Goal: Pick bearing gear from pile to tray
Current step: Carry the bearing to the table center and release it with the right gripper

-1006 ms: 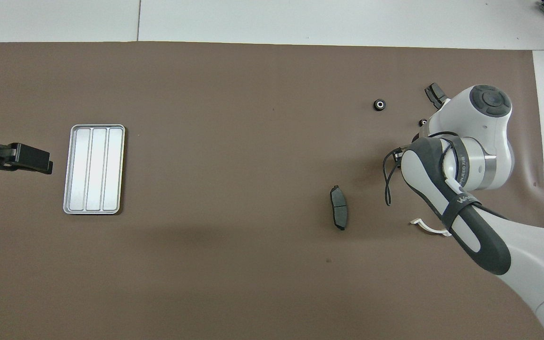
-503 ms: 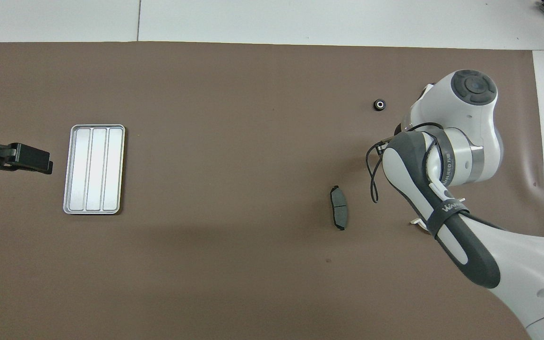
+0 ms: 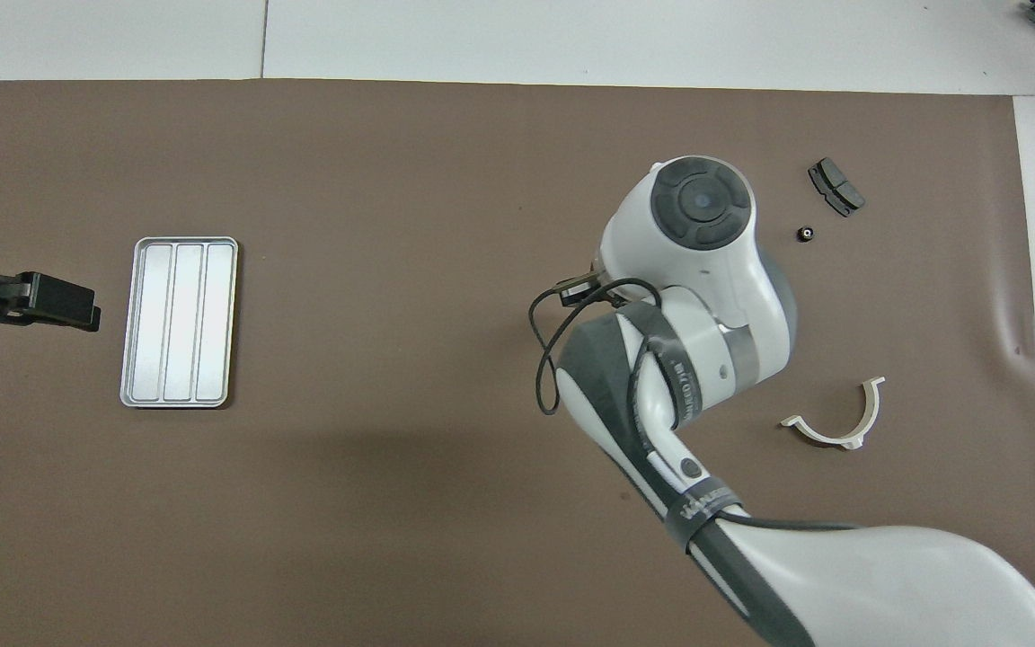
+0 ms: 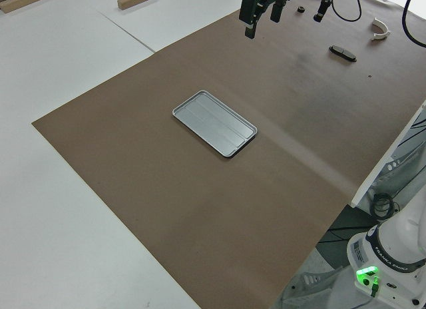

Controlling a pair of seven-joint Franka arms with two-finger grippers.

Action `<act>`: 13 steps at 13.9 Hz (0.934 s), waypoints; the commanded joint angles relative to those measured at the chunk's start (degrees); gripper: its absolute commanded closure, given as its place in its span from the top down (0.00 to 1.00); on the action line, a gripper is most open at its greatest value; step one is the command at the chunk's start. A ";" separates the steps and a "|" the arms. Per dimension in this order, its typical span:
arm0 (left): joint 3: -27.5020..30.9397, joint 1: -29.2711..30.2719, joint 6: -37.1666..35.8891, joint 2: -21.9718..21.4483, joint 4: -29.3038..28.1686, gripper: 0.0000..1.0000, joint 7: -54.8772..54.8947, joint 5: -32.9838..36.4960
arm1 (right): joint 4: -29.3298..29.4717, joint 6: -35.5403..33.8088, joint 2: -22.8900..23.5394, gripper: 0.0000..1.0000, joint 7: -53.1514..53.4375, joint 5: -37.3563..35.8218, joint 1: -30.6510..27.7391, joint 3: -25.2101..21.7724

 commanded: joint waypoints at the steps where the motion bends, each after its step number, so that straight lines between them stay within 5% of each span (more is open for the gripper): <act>1: 0.02 0.41 -0.41 -1.36 -1.23 1.00 0.74 -0.25 | 0.51 3.66 0.63 0.00 4.53 0.26 2.67 0.51; 8: 0.02 0.41 -0.32 -1.36 -1.23 1.00 0.74 -0.25 | 0.86 21.23 8.88 0.00 13.33 3.69 12.68 1.30; 10: 0.02 0.41 -0.32 -1.36 -1.23 1.00 0.74 -0.25 | 0.95 21.34 9.15 0.00 13.43 3.60 13.22 1.30; 11: 0.02 0.41 -0.41 -1.36 -1.23 1.00 0.74 -0.25 | 1.21 20.99 9.15 0.13 13.78 4.04 13.40 1.39; 13: 0.02 0.41 -0.41 -1.36 -1.23 1.00 0.74 -0.25 | 1.83 20.81 9.24 0.85 15.00 4.56 14.71 1.39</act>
